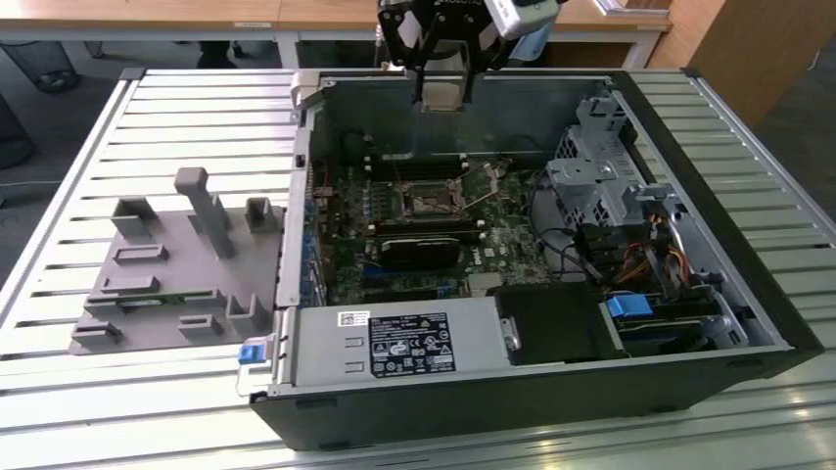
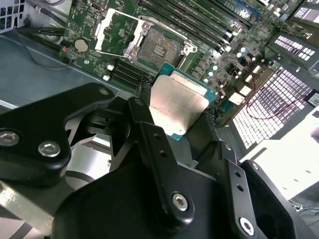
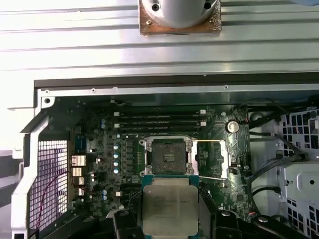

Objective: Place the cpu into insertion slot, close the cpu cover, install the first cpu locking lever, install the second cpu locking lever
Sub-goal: 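Place the cpu into insertion slot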

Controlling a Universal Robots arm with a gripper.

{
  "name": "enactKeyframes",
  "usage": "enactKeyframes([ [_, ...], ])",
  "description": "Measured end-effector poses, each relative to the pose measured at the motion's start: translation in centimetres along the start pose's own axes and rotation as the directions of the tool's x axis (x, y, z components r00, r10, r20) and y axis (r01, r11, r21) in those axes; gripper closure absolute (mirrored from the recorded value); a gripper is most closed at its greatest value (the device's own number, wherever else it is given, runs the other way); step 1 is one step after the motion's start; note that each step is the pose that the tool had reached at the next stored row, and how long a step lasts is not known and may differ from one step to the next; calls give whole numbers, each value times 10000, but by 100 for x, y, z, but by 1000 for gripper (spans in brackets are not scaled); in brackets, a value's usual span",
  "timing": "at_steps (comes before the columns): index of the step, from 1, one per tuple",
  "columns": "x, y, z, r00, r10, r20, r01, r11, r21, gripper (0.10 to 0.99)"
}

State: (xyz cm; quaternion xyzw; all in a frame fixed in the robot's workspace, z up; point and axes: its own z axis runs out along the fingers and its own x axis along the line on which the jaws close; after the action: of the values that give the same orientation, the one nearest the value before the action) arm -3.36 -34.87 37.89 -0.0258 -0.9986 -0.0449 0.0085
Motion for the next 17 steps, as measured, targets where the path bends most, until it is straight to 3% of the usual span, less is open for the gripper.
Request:
enactKeyframes([
  [17,0,0,0,9995,327,30,-327,9995,-7,545],
])
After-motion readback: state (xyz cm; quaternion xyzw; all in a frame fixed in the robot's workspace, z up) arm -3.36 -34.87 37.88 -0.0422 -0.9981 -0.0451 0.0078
